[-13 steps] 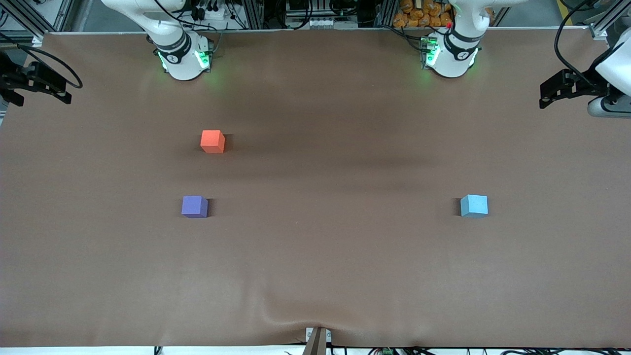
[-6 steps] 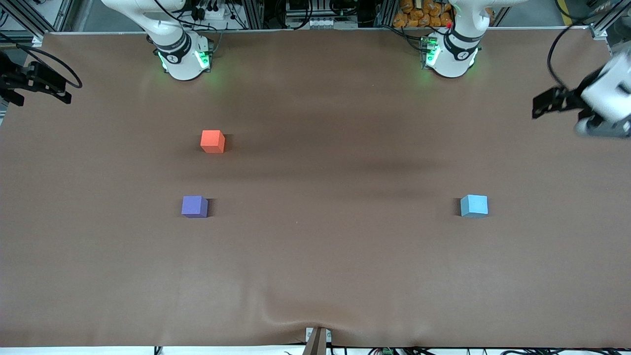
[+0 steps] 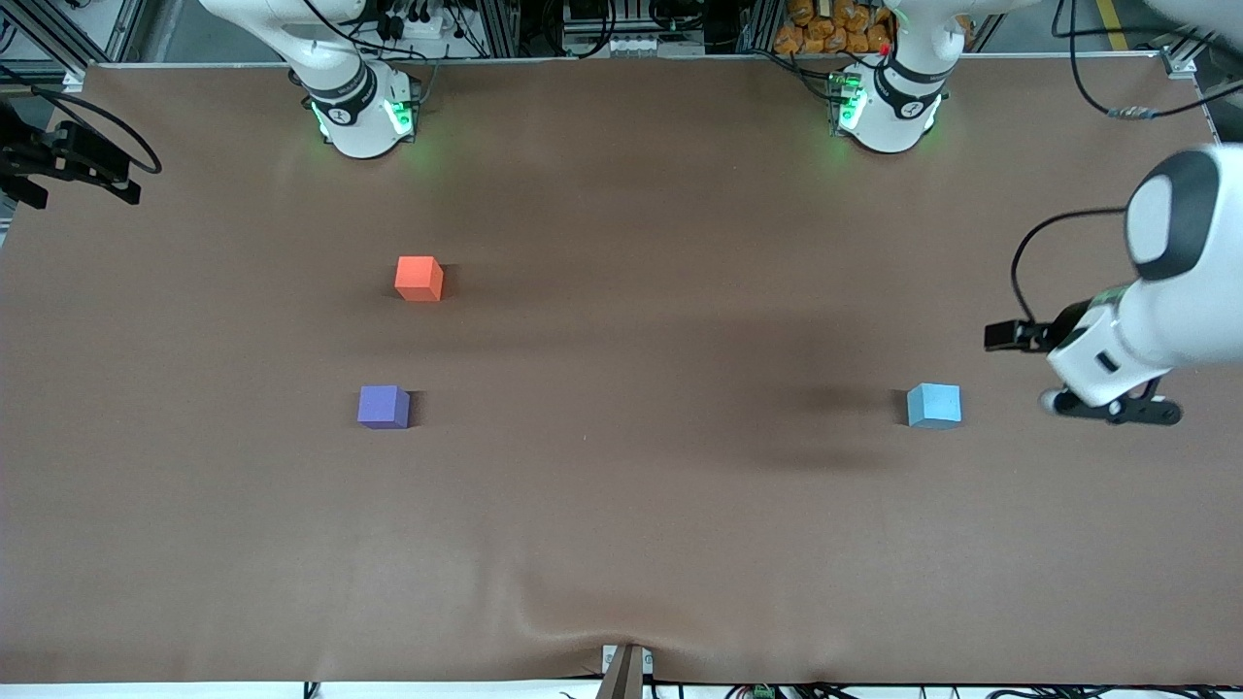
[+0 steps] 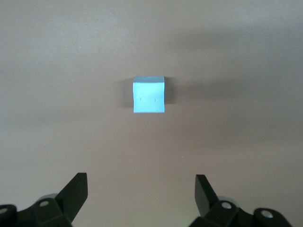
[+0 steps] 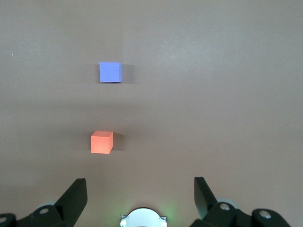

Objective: Place blue block between orange and purple blocks
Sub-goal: 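Lower the left gripper over the light-blue cube and close on it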

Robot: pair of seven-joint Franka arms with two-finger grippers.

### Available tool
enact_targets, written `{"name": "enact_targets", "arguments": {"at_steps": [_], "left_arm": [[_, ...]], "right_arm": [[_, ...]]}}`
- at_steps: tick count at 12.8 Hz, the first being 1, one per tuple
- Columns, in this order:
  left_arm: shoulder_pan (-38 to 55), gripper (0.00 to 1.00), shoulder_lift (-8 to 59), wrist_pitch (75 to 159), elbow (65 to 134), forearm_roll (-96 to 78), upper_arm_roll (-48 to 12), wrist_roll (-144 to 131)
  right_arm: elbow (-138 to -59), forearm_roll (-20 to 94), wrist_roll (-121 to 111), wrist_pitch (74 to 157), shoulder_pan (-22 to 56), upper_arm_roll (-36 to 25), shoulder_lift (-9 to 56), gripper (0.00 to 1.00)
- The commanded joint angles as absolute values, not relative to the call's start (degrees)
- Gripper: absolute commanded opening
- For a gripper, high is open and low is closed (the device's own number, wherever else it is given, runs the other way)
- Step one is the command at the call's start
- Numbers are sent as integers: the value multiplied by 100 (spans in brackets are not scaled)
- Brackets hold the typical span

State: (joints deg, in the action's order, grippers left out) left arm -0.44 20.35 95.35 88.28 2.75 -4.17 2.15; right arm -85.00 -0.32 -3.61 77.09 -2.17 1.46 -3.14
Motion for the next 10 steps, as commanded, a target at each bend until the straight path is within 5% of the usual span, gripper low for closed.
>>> {"name": "enact_targets", "arguments": {"at_steps": [1,6,10], "left_arm": [[-44,100,2145,10515,9523,622,-439,-69],[-193,100,2180,13153,11353,1037,-457,-431],[-211,100,2644,13990,11487,1037,-466,-404]], "right_arm": [[-8446,88,-290,7611,-352,220,-316,100],[-8455,88,-299,7603,-343,220,-316,100],[-8464,88,-299,7594,-351,220,-316,100]]}}
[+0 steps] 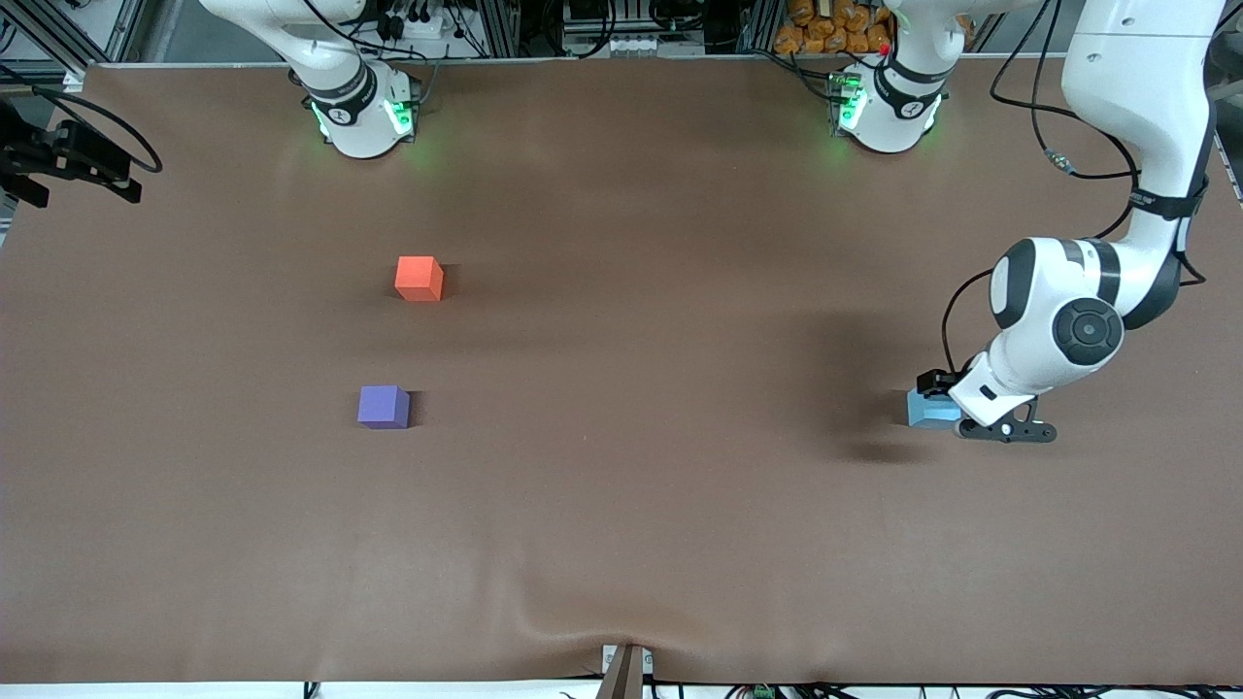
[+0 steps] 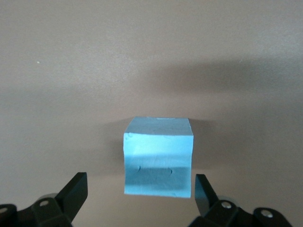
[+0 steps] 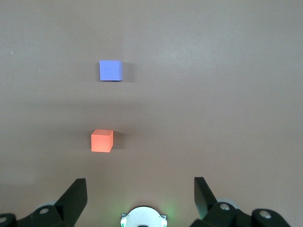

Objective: Place blue block between orange and purple blocks
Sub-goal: 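Lower the left gripper over the light-blue cube and close on it, then carry the light-blue cube with the left gripper toward the table middle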

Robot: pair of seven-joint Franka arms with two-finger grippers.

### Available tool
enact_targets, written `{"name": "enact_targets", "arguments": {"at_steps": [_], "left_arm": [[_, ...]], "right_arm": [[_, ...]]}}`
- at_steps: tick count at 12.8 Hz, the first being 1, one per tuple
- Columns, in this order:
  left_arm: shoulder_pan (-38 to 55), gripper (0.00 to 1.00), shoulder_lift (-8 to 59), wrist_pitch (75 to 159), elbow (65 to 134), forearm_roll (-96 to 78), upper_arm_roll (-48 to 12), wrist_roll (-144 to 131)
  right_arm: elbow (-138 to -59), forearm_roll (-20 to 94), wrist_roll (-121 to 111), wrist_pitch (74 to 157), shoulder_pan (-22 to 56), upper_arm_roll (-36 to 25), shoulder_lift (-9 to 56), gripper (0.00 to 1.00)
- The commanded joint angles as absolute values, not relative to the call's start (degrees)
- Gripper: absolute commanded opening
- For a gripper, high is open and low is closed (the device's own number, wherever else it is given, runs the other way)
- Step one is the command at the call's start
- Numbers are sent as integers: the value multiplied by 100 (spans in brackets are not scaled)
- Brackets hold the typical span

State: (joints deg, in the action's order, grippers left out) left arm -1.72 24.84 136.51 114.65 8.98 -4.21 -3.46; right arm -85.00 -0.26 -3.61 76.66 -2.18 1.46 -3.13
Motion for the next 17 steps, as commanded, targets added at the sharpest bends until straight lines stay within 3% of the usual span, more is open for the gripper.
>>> {"name": "enact_targets", "arguments": {"at_steps": [1,6,8,9,12,17], "left_arm": [[-194,100,2750,14027,11479,1037,-466,-404],[-229,100,2988,14027,11286,1028,-475,-378],[-176,20,3137,14019,10997,1002,-475,-439],[-167,0,3129,14001,10969,1002,-466,-396],[-150,0,2866,13730,10951,1011,-501,-465],[209,0,2681,11999,10021,967,-1097,-1543]], "right_arm": [[-8464,88,-299,7594,-352,220,-325,100],[-8473,105,-290,7567,-404,220,-316,100],[-8481,202,-290,7559,-439,211,-316,100],[-8481,211,-290,7559,-492,211,-308,100],[-8481,264,-299,7559,-492,211,-316,100],[-8473,255,-299,7559,-483,220,-316,100]]}}
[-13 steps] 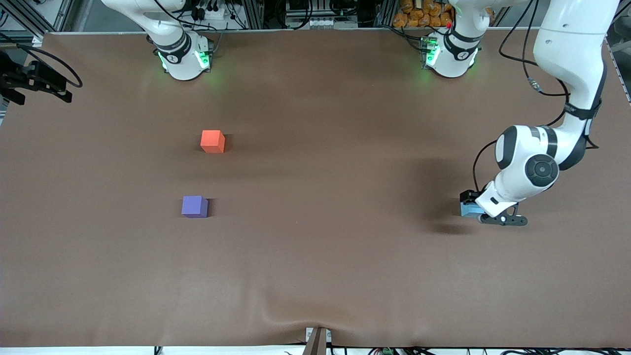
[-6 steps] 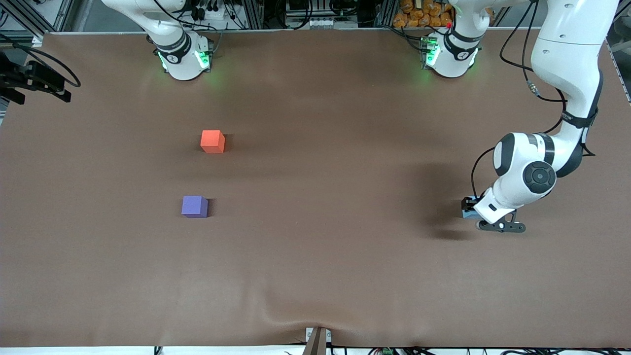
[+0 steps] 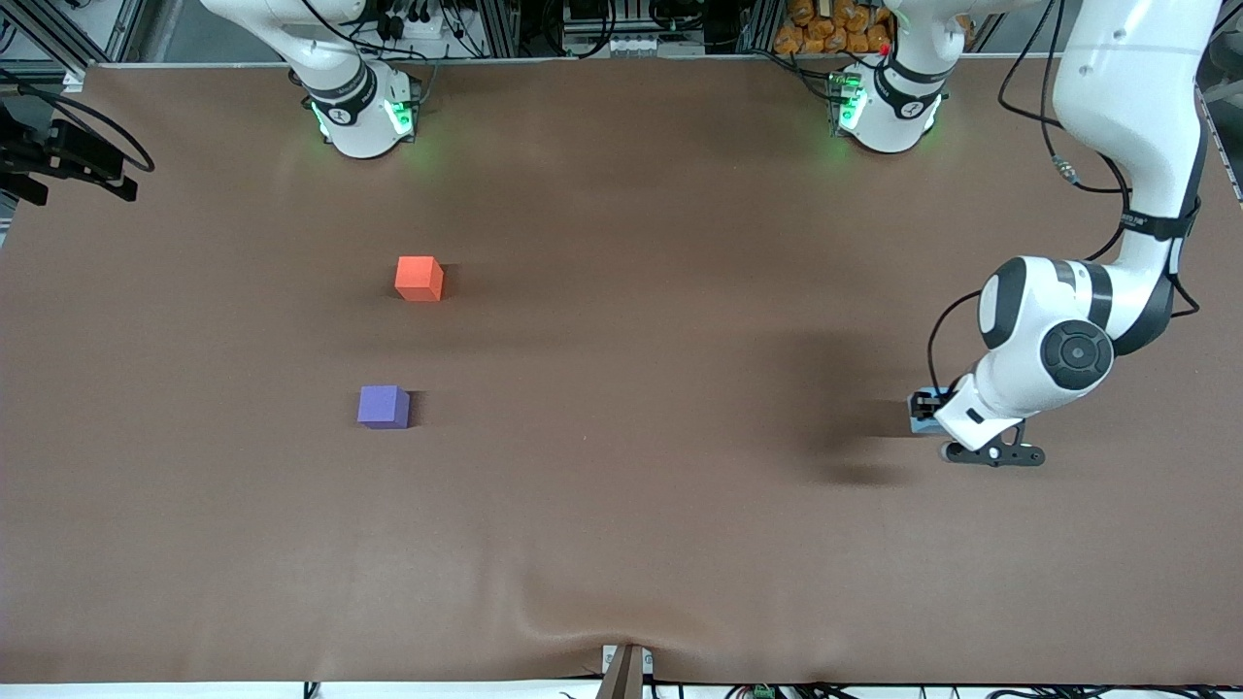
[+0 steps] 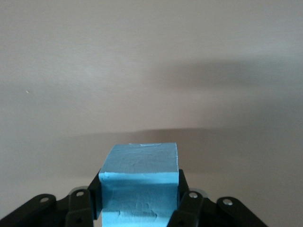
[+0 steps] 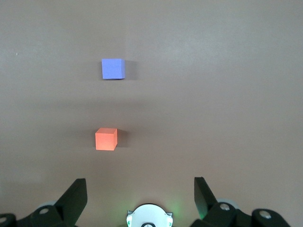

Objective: Place blue block between orange and purple blocks
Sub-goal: 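Carry the light-blue cube with the left gripper toward the table middle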

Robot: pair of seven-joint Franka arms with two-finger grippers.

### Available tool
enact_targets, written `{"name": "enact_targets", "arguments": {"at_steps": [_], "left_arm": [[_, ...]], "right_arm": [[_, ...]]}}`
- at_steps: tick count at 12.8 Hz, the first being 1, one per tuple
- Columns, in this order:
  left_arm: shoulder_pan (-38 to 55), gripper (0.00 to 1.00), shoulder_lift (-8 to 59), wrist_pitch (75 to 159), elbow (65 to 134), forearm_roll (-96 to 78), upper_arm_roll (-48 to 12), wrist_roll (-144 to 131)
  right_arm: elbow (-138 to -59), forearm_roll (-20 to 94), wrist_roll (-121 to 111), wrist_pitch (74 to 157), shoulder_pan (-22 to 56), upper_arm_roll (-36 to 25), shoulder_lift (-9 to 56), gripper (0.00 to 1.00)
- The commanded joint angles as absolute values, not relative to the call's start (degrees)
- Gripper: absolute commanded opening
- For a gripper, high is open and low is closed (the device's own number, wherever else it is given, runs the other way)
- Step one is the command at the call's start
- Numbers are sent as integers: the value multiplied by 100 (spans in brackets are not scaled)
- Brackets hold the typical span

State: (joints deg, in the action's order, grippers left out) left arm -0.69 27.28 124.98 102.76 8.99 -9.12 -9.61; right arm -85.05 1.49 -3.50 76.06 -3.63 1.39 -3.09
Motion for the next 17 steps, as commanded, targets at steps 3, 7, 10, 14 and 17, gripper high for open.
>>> {"name": "enact_targets", "arguments": {"at_steps": [3,7,10,14,17], "left_arm": [[1166,0,2724,11936,9871,958,-1169,-2774],[2537,0,3645,11883,8854,888,-1169,-4373],[3189,0,3964,11892,8500,721,-1160,-4781],[3848,0,4280,11953,8139,703,-1160,-5018],[4078,0,4534,11997,8113,703,-1099,-5115]], "right_arm": [[-8473,255,-299,7559,-483,220,-308,100],[-8473,255,-290,7559,-492,211,-290,100],[-8473,255,-299,7559,-483,220,-290,100],[-8473,264,-299,7567,-492,220,-290,100],[-8473,264,-299,7559,-492,220,-273,100]]}}
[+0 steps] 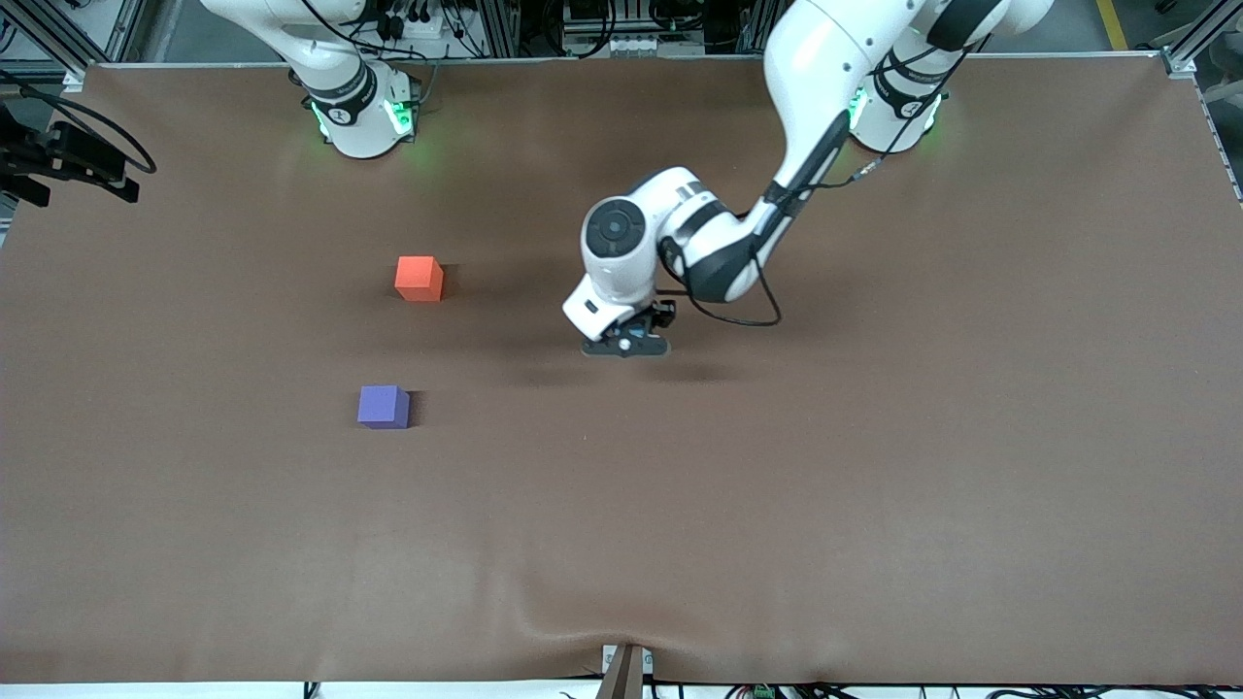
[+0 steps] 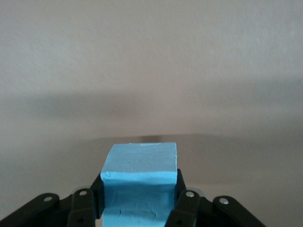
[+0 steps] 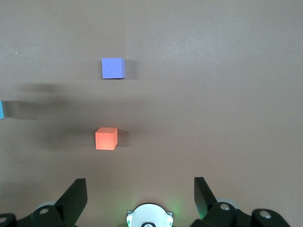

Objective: Place blue block between orange and purple blocks
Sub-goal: 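Carry the light-blue cube with the left gripper toward the table middle, then set down the cube with the left gripper while the right gripper reaches in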

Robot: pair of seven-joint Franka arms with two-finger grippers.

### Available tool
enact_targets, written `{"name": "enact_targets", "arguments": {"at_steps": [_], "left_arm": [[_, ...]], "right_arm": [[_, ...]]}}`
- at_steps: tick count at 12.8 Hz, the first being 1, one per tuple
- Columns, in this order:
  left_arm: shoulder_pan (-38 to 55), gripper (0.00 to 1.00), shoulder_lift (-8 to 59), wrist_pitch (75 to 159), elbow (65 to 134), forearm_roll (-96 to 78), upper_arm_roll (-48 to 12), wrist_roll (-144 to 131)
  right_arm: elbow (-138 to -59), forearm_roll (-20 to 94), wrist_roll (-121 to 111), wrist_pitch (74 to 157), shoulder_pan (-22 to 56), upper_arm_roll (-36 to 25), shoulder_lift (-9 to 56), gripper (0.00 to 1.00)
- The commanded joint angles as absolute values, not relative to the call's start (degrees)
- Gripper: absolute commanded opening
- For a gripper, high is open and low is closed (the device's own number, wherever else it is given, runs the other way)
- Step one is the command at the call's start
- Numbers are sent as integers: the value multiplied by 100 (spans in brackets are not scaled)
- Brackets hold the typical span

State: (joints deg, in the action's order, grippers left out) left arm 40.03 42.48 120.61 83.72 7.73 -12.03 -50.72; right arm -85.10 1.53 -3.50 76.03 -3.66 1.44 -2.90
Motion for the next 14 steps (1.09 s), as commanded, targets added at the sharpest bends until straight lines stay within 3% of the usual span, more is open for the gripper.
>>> {"name": "enact_targets", "arguments": {"at_steps": [1,3,4,7,11,14], "left_arm": [[4078,1,4570,12075,8104,712,-1090,-5124],[4087,78,4439,12007,8104,747,-1099,-5115],[4113,100,4212,11928,8121,747,-1125,-5141],[3956,100,3387,11173,8121,686,-1099,-5194],[3245,100,2419,10794,8112,554,-1107,-5159],[2473,100,2058,10504,8121,554,-1108,-4862]], "right_arm": [[-8481,255,-299,7559,-492,220,-264,100],[-8481,264,-308,7559,-492,220,-229,100],[-8464,264,-325,7559,-483,220,-168,100],[-8446,246,-378,7559,-466,220,-9,100],[-8437,193,-360,7567,-439,237,263,100],[-8455,211,-317,7550,-309,255,641,100]]}}
